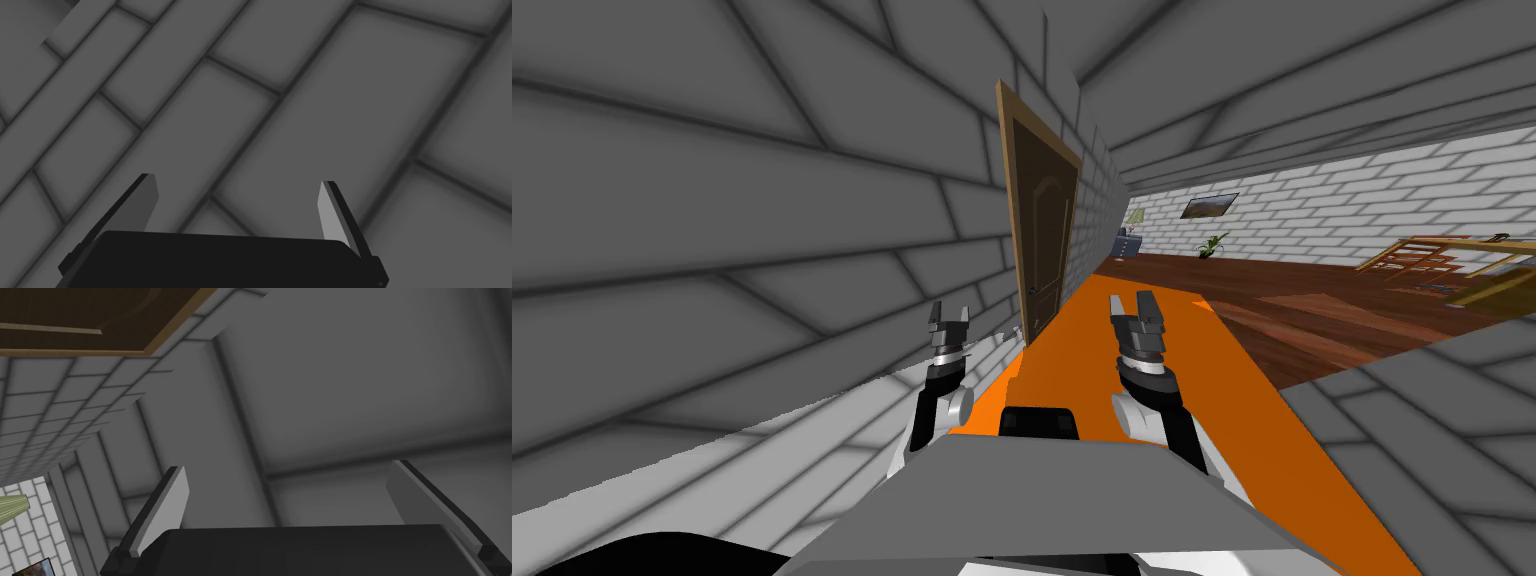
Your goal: Pull the door open
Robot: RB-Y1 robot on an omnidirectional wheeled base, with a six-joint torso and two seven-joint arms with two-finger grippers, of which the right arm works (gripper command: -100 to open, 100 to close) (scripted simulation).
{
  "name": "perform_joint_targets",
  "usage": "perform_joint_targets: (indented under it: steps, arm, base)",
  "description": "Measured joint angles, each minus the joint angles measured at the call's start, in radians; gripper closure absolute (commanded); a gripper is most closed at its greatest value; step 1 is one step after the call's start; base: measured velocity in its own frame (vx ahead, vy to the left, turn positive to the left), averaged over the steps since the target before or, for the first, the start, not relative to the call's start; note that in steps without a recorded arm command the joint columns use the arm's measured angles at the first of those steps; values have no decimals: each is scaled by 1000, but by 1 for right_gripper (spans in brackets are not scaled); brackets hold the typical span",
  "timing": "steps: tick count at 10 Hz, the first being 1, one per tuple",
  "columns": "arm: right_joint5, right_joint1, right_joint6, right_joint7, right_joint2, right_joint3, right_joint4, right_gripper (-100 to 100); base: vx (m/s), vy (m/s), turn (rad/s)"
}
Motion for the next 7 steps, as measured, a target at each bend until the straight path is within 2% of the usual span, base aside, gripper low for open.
perform_joint_targets:
  steps: [4, 6, 7]
  arm:
    - [-6, -28, -4, -21, -21, 5, 75, -100]
    - [-10, -54, -10, -34, -34, 5, 135, -100]
    - [-10, -55, -15, -41, -40, 12, 158, -100]
  base:
    - [54, -20, 125]
    - [68, -50, 147]
    - [75, -57, 164]
